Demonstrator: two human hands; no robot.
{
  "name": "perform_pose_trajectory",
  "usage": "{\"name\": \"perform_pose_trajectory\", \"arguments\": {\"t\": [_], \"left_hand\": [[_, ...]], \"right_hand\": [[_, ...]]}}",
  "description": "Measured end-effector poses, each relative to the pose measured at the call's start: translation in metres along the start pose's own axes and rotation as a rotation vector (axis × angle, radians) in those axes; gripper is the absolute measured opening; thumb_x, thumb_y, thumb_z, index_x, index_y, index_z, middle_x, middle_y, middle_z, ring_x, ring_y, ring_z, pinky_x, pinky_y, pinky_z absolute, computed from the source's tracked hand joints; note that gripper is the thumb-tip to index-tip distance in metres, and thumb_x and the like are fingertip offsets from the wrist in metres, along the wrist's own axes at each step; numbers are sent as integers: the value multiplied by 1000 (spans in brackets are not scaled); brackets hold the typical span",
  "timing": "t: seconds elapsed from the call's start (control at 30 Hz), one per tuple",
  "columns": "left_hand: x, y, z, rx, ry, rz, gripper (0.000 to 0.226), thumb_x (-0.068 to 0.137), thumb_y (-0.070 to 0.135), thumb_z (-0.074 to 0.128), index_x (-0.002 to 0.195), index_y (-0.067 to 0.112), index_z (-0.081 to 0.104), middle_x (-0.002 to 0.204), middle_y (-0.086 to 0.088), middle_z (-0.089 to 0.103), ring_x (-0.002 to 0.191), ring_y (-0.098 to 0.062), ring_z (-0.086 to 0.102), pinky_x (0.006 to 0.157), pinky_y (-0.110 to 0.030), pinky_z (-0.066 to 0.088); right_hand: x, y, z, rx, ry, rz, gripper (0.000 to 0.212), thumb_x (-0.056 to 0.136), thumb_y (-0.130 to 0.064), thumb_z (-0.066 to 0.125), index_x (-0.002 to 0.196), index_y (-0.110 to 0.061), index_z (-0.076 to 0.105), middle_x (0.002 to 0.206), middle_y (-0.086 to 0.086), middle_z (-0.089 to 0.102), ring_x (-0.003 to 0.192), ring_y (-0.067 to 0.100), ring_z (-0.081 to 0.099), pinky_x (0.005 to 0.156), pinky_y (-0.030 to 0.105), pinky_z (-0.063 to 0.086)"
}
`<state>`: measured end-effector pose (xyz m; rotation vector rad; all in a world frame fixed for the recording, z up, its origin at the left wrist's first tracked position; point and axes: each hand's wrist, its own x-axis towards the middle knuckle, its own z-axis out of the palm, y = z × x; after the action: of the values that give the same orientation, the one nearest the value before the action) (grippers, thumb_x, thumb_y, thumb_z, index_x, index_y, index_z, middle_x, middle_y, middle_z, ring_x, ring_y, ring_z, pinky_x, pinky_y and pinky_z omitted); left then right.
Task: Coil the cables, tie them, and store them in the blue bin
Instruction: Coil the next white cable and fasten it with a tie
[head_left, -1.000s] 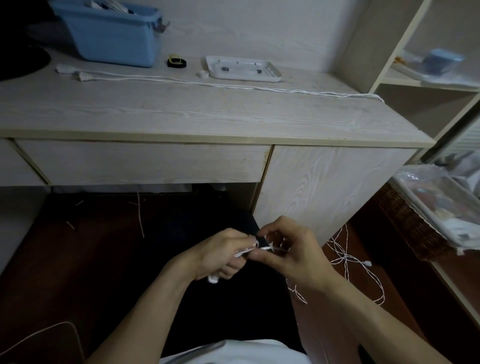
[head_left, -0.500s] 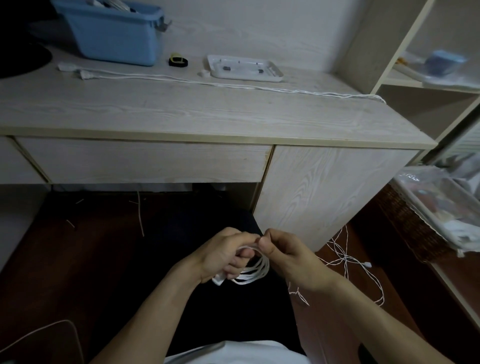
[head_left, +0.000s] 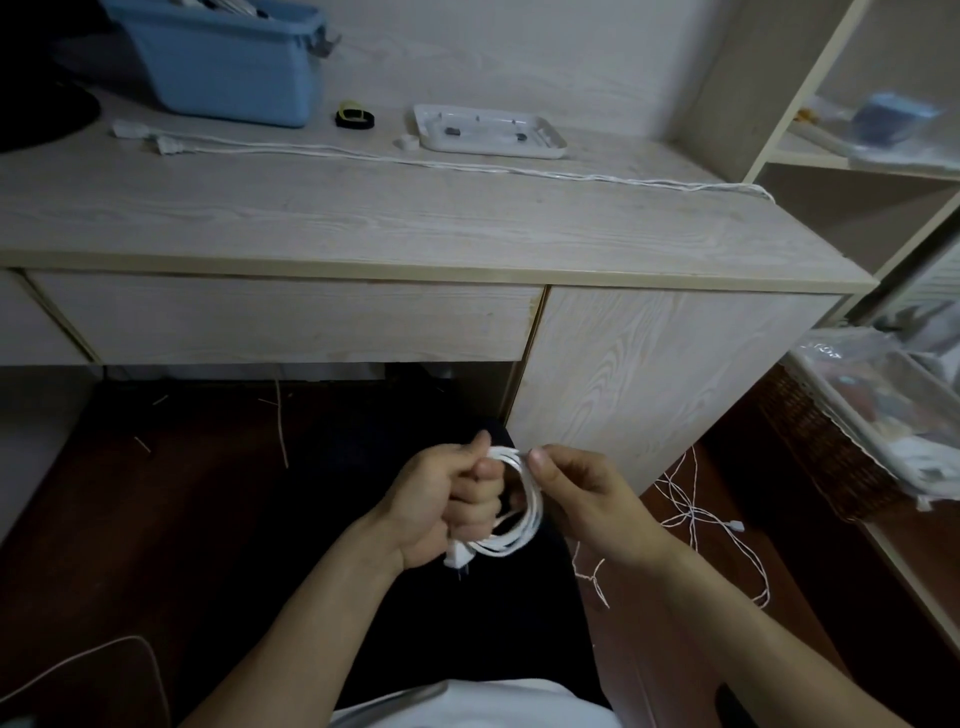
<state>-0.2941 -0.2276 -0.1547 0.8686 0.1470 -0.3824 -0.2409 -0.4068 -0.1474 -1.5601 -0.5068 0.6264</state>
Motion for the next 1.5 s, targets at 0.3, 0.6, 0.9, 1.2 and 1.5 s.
{"name": "perform_pose_trajectory", "arguments": {"t": [0.3, 0.6, 0.9, 1.2, 1.5], "left_hand": [[-3, 31, -41, -587, 364, 468, 49, 103, 32, 32, 57, 20, 41, 45, 9, 23, 34, -6, 18, 36, -21, 20], [11, 23, -28, -327, 536, 578, 28, 105, 10, 36, 78, 15, 42, 72, 1, 40, 58, -11, 44, 73, -29, 43], [9, 1, -27, 680, 463, 488, 9, 100, 3, 48, 102, 0, 56, 87, -11, 74, 83, -16, 73, 77, -22, 53], [-4, 3, -17, 938, 91, 64, 19, 105, 18, 40, 99, 15, 58, 76, 0, 64, 69, -15, 60, 73, -37, 50], [-4, 1, 7, 528, -70, -9, 44, 106, 32, 37, 64, 18, 32, 48, 6, 24, 39, -8, 18, 47, -28, 22]], "right_hand": [[2, 9, -37, -206, 171, -36, 9, 96, -8, 61, 95, -8, 71, 66, -6, 61, 56, 4, 51, 52, 15, 41], [-4, 16, -25, -701, -247, 28, 7, 96, -26, 65, 103, -27, 67, 87, -5, 70, 76, 9, 65, 70, 27, 54], [-9, 10, -10, -679, -410, -64, 13, 91, -15, 71, 103, -16, 75, 101, -13, 70, 94, 5, 68, 85, 24, 56], [-1, 12, -25, -562, 37, -205, 17, 104, -18, 49, 98, -25, 62, 81, -7, 61, 73, 7, 57, 65, 18, 44], [-2, 11, -17, -399, 79, -138, 20, 102, -33, 47, 103, -20, 62, 81, 5, 66, 64, 12, 59, 57, 32, 47]]}}
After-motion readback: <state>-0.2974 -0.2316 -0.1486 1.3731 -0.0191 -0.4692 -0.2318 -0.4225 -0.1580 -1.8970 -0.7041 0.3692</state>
